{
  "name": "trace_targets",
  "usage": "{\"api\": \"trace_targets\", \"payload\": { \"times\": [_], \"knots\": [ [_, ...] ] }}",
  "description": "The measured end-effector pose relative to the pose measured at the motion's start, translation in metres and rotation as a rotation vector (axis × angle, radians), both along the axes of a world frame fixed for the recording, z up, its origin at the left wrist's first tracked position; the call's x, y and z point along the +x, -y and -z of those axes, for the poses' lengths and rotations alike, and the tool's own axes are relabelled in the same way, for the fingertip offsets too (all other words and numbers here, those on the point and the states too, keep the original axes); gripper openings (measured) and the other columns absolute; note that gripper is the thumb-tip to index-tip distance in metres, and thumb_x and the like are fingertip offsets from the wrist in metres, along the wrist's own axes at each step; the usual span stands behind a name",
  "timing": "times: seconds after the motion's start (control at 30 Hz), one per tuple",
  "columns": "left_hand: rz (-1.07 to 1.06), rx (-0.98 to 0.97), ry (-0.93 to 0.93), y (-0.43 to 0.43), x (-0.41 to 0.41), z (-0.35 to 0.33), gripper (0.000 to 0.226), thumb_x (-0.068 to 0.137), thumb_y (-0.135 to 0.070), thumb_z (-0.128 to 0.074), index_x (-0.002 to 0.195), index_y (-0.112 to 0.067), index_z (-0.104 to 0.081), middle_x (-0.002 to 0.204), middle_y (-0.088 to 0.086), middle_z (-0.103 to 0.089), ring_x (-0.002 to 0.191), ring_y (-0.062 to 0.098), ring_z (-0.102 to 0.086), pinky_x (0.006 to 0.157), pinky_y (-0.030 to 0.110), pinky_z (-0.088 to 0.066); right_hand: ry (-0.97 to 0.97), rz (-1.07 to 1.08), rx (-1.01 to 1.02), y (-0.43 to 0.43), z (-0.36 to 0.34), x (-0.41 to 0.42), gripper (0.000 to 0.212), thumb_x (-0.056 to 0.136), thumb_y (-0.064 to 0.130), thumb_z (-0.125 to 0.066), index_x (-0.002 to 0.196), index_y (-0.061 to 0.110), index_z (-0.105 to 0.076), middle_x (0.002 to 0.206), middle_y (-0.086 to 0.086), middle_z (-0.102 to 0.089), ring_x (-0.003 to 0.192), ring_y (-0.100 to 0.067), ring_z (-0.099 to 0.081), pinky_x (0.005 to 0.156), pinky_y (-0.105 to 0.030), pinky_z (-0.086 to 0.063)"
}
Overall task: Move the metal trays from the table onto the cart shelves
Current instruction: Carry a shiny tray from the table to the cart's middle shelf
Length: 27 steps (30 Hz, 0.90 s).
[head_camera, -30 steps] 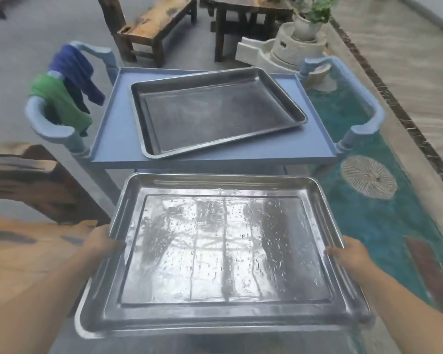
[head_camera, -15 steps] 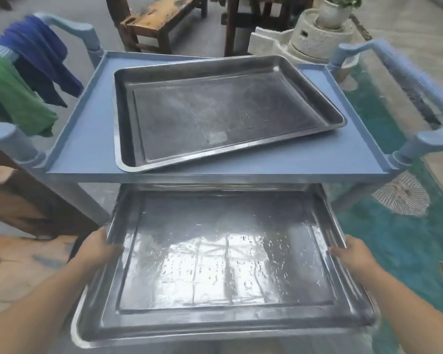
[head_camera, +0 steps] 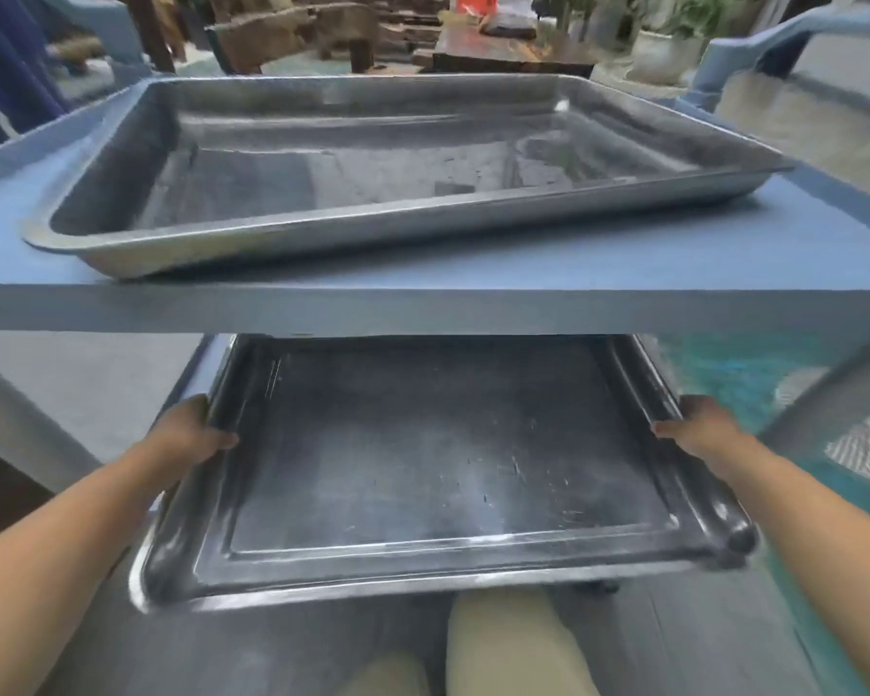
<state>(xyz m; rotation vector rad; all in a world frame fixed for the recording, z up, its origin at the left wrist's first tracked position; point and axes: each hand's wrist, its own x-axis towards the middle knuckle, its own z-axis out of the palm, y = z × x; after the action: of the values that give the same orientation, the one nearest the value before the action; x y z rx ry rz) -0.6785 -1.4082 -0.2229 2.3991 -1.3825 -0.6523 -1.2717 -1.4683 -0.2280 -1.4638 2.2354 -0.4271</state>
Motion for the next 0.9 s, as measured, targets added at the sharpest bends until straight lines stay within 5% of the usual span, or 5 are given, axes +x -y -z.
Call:
{"api": "trace_targets", "payload": {
  "times": [0.4,0.6,0.73,0.83,0.9],
  "knots": [
    [0.085,-0.160,0.280,0.063,0.013,0.024,0.034,0.075,-0.021,-0.079,0.096,-0.003,-0.059,0.100,0.021,-0.063,0.080,0.028,-0.049,0.070,0.032,-0.038,-0.180,-0.088,0.022,0.084,0.044,0.001,0.041,0.078,0.028,-0.080,0.089,0.003,-0.050,0.093,-0.016,-0.057,0.060,-0.019,-0.044,0.054,-0.029,-0.032],
    [0.099,-0.157,0.268,0.077,-0.006,0.042,0.043,0.079,-0.016,-0.077,0.110,0.006,-0.057,0.113,0.025,-0.060,0.103,0.039,-0.056,0.079,0.038,-0.042,-0.214,-0.101,0.039,0.094,0.054,-0.006,0.040,0.079,0.026,-0.079,0.096,-0.004,-0.059,0.085,-0.015,-0.057,0.060,-0.020,-0.047,0.053,-0.028,-0.034],
    [0.113,-0.131,0.269,0.084,-0.010,0.052,0.052,0.081,-0.015,-0.076,0.123,0.006,-0.054,0.124,0.025,-0.058,0.114,0.040,-0.053,0.092,0.041,-0.043,-0.227,-0.103,0.066,0.101,0.059,-0.006,0.042,0.081,0.025,-0.078,0.099,-0.005,-0.055,0.109,-0.025,-0.060,0.075,-0.028,-0.053,0.054,-0.027,-0.033],
    [0.113,-0.130,0.259,0.089,-0.010,0.056,0.055,0.081,-0.016,-0.075,0.127,0.003,-0.053,0.126,0.023,-0.057,0.115,0.038,-0.053,0.094,0.041,-0.043,-0.239,-0.103,0.073,0.104,0.065,-0.007,0.054,0.083,0.027,-0.076,0.117,-0.010,-0.055,0.124,-0.027,-0.057,0.101,-0.036,-0.058,0.074,-0.031,-0.043],
    [0.114,-0.133,0.254,0.093,-0.010,0.058,0.051,0.079,-0.016,-0.075,0.122,0.002,-0.055,0.121,0.022,-0.060,0.109,0.037,-0.055,0.088,0.040,-0.043,-0.222,-0.089,0.058,0.104,0.068,-0.007,0.045,0.082,0.025,-0.078,0.105,-0.007,-0.057,0.118,-0.027,-0.060,0.085,-0.032,-0.056,0.069,-0.031,-0.041]
  ]
}}
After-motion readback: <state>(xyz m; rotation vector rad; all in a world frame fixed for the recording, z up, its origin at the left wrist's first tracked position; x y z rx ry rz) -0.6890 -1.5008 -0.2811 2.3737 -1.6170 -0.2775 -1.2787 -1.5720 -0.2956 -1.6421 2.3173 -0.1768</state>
